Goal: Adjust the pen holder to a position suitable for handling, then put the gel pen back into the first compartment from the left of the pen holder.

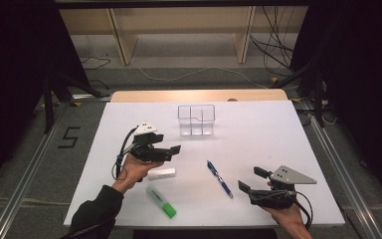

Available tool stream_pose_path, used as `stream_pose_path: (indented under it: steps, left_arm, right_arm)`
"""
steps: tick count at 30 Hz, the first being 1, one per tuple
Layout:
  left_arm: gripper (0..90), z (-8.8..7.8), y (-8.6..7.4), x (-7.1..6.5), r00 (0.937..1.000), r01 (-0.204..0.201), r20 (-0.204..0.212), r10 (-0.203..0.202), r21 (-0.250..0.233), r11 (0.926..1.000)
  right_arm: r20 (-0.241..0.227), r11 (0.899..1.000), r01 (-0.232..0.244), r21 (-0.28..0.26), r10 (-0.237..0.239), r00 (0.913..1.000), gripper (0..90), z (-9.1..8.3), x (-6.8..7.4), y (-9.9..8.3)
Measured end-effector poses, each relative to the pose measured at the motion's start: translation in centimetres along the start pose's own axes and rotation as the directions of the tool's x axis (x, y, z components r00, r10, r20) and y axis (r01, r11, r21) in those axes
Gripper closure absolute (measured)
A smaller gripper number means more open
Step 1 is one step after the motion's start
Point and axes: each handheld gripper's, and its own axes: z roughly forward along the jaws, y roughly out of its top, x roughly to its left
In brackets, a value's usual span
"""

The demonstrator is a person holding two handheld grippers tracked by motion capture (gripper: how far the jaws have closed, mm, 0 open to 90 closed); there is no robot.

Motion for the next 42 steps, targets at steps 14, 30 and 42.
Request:
stream_pose_path:
  steps: [14,30,42]
  left_arm:
    - [16.8,-1.0,-1.5,-1.5,0.9991,-0.032,0.026,0.032,-0.016,0.9994]
    - [16.5,-1.7,-2.7,-2.8,0.9972,-0.073,0.010,0.074,-0.020,0.9971]
    - [16.4,-2.6,-4.0,-3.8,0.9950,-0.096,0.023,0.097,-0.036,0.9947]
  right_arm:
    - [-0.002,1.000,0.005,0.014,-0.005,1.0000,24.3,0.2,0.1,0.0]
    - [0.000,0.992,0.009,0.128,-0.009,1.0000,23.0,1.2,-0.2,0.4]
    - [-0.055,0.928,0.134,0.349,-0.122,0.9910,26.6,4.5,0.4,3.2]
